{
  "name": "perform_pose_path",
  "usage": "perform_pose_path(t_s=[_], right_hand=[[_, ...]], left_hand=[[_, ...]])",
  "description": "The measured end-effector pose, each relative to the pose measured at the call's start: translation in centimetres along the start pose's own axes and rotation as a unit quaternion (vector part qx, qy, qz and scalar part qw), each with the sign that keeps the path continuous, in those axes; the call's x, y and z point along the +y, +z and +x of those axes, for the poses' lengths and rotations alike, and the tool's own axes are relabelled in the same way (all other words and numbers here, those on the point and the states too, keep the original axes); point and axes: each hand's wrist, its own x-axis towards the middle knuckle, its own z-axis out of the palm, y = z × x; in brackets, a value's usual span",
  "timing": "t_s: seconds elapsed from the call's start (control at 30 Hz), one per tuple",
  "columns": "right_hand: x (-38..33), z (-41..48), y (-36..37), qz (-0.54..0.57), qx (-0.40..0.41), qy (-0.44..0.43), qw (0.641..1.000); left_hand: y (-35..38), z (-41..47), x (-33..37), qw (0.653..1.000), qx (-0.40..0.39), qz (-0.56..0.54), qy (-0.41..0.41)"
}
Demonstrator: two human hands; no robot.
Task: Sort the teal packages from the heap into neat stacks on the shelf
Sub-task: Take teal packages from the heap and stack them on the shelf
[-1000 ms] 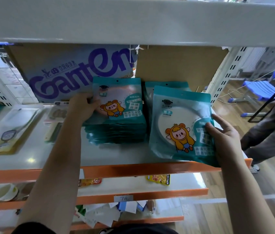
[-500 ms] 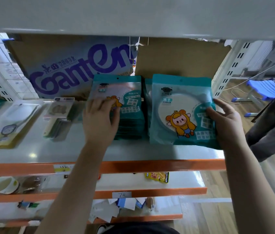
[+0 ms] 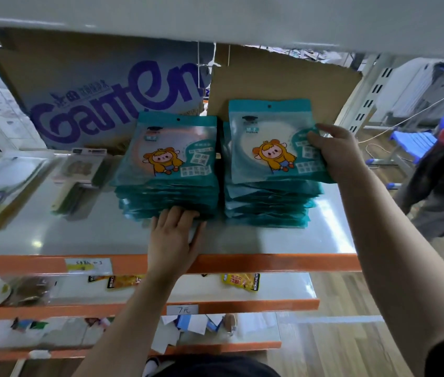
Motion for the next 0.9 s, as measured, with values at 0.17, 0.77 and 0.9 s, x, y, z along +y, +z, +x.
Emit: perform_pose_path(t_s=[0.17,0.77,0.9], right_hand=[[0.9,1.5,1.0,-0.164,0.005,-0.021,0.986],[1.0,0.9,2.4,-0.421,0.042,-0.122,0.898],[1.1,0.6,2.0,-0.425,0.035,-0.115,0.897]], left_hand=[[0.2,-0.1,-0.1,1.0,0.003,0.014,0.002],[0.1,-0.3,0.0,1.0,0.015,0.024,0.006],[0.1,-0.3,0.0,1.0,0.017,0.021,0.005]])
